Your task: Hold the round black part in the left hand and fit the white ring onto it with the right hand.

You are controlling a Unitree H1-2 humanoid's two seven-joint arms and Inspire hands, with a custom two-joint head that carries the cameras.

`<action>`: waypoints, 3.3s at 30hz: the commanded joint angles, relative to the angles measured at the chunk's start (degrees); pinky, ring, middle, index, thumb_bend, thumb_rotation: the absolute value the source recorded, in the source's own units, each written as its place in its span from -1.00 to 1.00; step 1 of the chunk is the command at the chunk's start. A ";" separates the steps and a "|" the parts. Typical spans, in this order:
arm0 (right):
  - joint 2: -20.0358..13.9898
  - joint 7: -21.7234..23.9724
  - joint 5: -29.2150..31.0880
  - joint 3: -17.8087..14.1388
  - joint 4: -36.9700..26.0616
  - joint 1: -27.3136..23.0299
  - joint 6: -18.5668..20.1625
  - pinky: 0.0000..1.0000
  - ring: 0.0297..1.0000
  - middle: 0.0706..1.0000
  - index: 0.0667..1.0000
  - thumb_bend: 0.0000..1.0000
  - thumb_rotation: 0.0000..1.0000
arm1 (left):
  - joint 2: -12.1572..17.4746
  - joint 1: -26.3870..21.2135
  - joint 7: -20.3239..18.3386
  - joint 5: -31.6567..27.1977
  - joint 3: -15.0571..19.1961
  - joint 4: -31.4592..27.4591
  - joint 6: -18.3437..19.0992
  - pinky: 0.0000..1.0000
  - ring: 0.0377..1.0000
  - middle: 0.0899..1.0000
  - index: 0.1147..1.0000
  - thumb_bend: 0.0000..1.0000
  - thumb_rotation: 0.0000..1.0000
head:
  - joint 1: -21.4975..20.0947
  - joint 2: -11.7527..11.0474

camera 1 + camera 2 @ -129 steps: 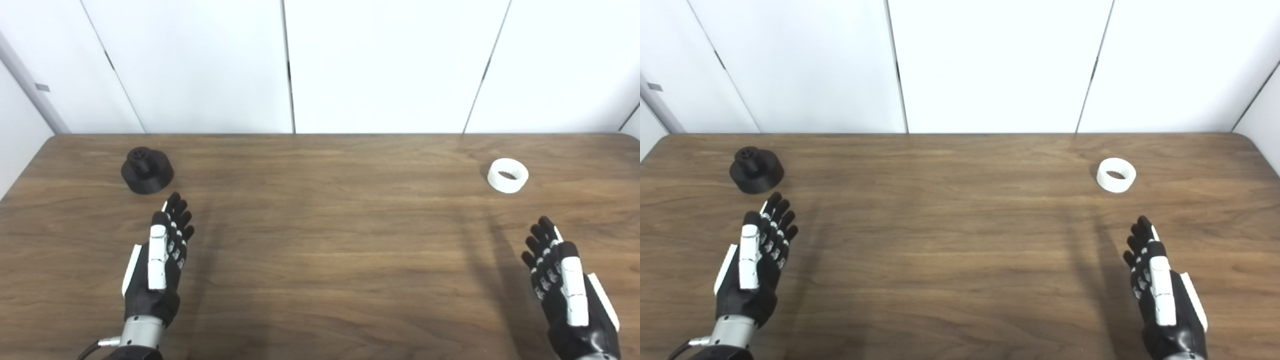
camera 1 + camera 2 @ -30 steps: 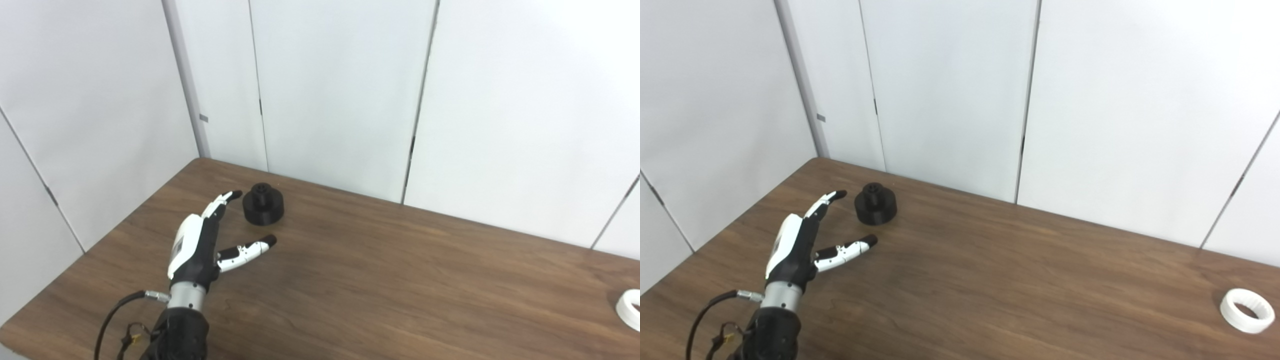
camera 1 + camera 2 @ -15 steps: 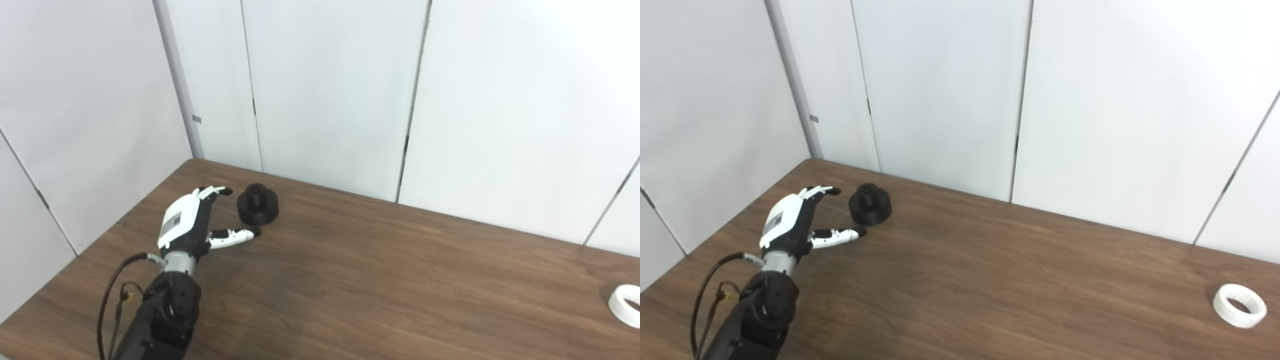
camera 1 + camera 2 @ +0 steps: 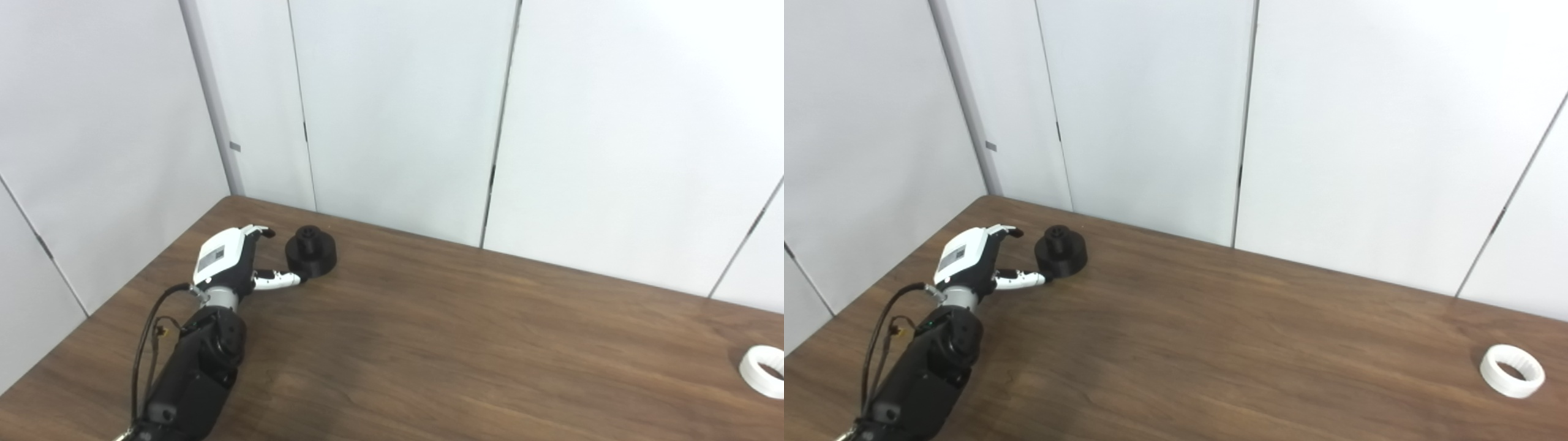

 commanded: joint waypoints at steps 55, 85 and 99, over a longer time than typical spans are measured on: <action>1.09 -1.12 -1.80 0.21 -5.56 0.74 0.61 0.52 0.85 0.84 0.81 0.31 1.00 | 4.00 -16.78 -0.07 -1.45 -13.60 20.25 -0.94 1.00 1.00 0.88 0.61 1.00 0.05 | -1.64 1.82; 1.24 -1.44 -4.29 0.73 -6.24 0.97 0.38 0.68 0.90 0.87 0.83 0.46 1.00 | 2.84 -18.47 0.38 -3.35 -14.71 22.22 -0.70 1.00 0.98 0.78 0.38 1.00 -0.17 | -1.77 2.68; 1.25 -1.59 -5.20 1.00 -7.20 1.28 1.32 0.70 0.89 0.83 0.84 0.55 1.00 | 2.28 -18.72 1.48 -3.25 -15.12 23.12 -0.97 1.00 0.85 0.69 0.36 1.00 -0.18 | -1.65 3.05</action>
